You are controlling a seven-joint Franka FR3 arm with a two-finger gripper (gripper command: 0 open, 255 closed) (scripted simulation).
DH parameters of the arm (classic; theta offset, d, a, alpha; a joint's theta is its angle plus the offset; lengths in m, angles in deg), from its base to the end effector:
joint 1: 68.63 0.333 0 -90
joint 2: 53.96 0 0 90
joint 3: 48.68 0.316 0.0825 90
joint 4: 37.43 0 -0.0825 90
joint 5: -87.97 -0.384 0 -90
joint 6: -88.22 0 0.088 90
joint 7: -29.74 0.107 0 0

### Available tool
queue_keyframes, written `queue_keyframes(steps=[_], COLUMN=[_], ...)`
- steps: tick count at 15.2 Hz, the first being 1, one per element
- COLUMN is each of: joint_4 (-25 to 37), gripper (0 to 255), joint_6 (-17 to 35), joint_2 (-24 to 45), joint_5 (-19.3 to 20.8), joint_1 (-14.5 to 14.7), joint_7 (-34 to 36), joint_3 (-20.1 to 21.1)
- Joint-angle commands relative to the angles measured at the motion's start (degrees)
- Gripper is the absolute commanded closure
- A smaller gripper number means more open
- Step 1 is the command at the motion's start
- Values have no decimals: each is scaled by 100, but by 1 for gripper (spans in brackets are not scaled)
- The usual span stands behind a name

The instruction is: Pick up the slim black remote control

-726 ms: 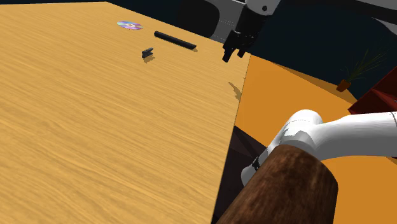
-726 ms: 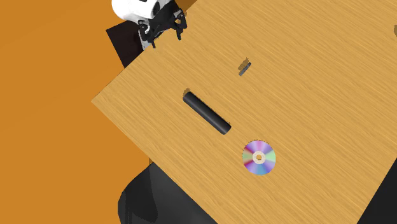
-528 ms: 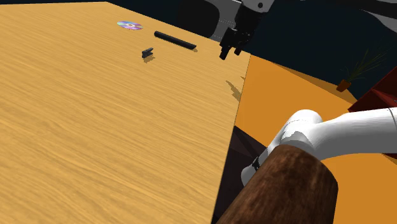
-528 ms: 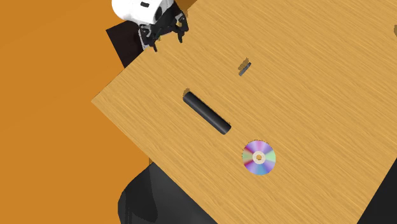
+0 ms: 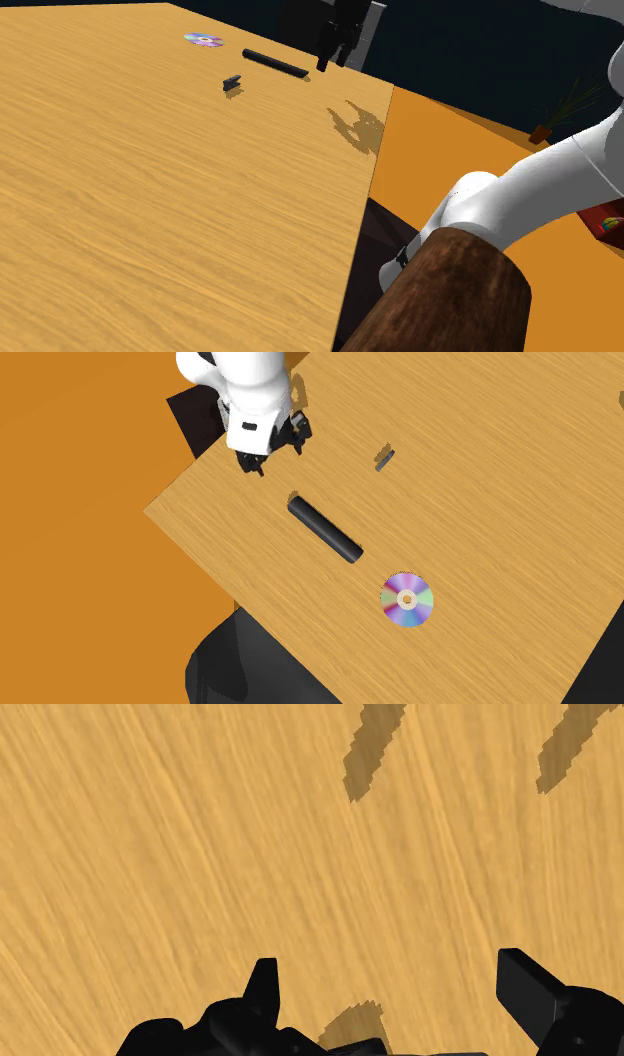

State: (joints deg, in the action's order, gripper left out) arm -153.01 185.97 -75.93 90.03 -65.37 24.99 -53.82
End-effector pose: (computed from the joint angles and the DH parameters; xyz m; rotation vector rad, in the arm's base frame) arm 0.4421 -0.0245 0.6139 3.1321 0.0924 0.1108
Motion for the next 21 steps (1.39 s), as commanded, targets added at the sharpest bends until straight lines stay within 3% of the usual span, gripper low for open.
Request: queue_keyframes(steps=[1, 11, 20, 21], joint_4=[491, 3769, 2973, 2998], gripper=[0, 0, 0, 255], joint_6=[-76, -1109, -463, -474], joint_2=[514, 3297, 3145, 3160], joint_5=[-107, -773, -752, -754], joint_1=[58, 39, 61, 62], joint_7=[-272, -1459, -1490, -1487], joint_3=[-84, -266, -253, -252])
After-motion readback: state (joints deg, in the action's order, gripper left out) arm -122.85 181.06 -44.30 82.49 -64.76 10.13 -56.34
